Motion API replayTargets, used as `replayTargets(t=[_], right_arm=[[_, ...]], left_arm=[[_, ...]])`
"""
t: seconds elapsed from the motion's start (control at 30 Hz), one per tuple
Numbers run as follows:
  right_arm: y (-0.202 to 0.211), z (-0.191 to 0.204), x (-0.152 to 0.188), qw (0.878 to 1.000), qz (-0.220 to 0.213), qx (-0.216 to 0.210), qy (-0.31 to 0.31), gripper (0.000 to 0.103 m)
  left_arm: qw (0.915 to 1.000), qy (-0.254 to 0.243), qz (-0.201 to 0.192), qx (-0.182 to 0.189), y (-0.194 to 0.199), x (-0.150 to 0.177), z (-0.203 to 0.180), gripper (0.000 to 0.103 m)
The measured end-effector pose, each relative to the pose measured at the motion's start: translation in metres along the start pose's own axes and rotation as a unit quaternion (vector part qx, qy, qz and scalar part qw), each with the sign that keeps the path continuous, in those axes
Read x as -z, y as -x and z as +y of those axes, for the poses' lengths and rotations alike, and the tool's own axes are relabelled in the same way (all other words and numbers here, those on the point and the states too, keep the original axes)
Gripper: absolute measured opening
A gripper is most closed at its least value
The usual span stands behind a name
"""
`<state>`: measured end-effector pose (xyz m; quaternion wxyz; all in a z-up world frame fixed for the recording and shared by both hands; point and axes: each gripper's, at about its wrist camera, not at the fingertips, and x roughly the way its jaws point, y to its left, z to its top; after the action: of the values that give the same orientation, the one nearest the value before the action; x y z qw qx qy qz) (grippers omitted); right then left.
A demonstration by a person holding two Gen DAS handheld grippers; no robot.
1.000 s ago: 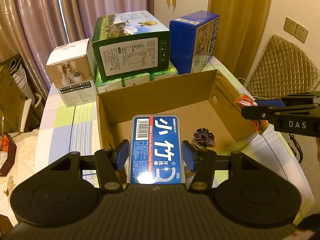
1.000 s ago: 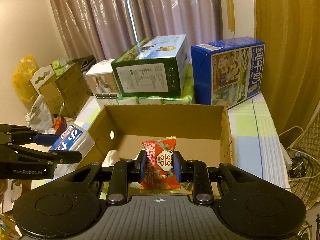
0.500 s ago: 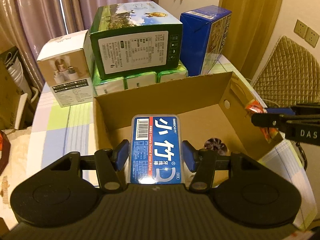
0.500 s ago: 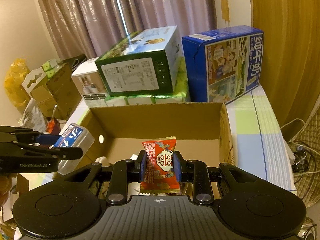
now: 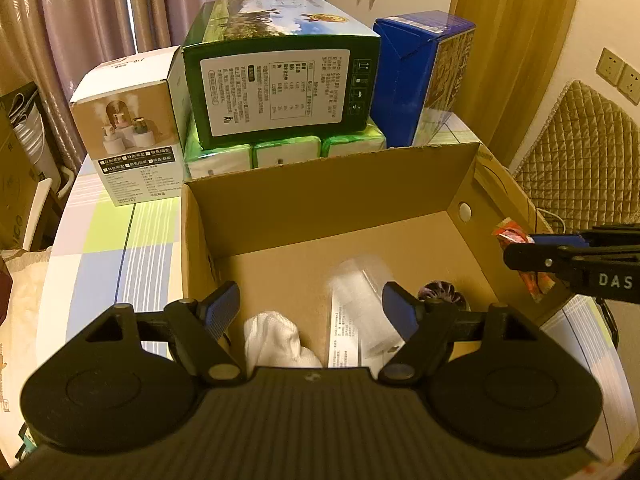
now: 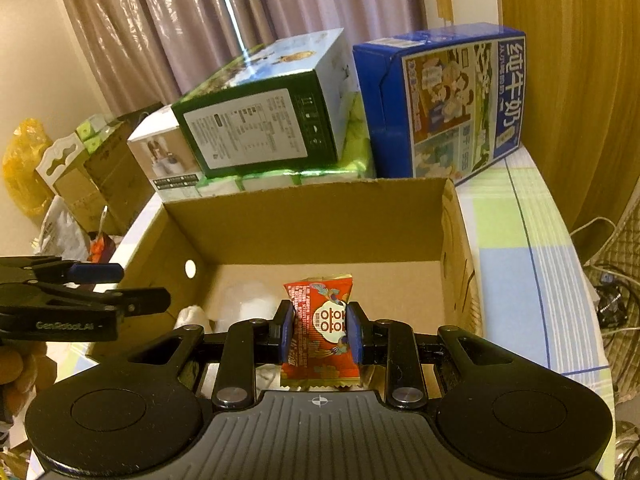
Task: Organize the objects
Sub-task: 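Open the left tool to drop the blue case while the right tool releases the red packet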
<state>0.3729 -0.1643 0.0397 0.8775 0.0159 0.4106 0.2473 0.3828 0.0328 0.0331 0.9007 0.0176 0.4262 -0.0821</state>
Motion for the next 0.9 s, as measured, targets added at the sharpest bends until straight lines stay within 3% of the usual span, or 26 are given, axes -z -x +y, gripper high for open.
replayTargets(t=[0.3,0.4,0.7,0.9], right_arm=[[-0.001,-0.001,-0.004,1.0,-0.021,-0.018,-0.01,0.028],[0.003,-0.007,-0.005,0.998,-0.041,-0.026,-0.032,0.067],[0.035,-0.01,0.013,0.998,-0.047,-0.024,-0.043,0.068],[0.074,-0.002,0.041,0.997,-0.05,-0.023,-0.048,0.076]], left_arm=[[1.0,0.001,-0.009,0.001,0.008,0.003,0.0,0.075],[0.9999,0.001,-0.015,-0.003,0.014,0.006,0.0,0.078],[0.9995,0.013,-0.029,-0.004,0.043,0.029,-0.004,0.081],[0.9987,0.036,-0.037,0.006,0.076,0.056,-0.013,0.086]])
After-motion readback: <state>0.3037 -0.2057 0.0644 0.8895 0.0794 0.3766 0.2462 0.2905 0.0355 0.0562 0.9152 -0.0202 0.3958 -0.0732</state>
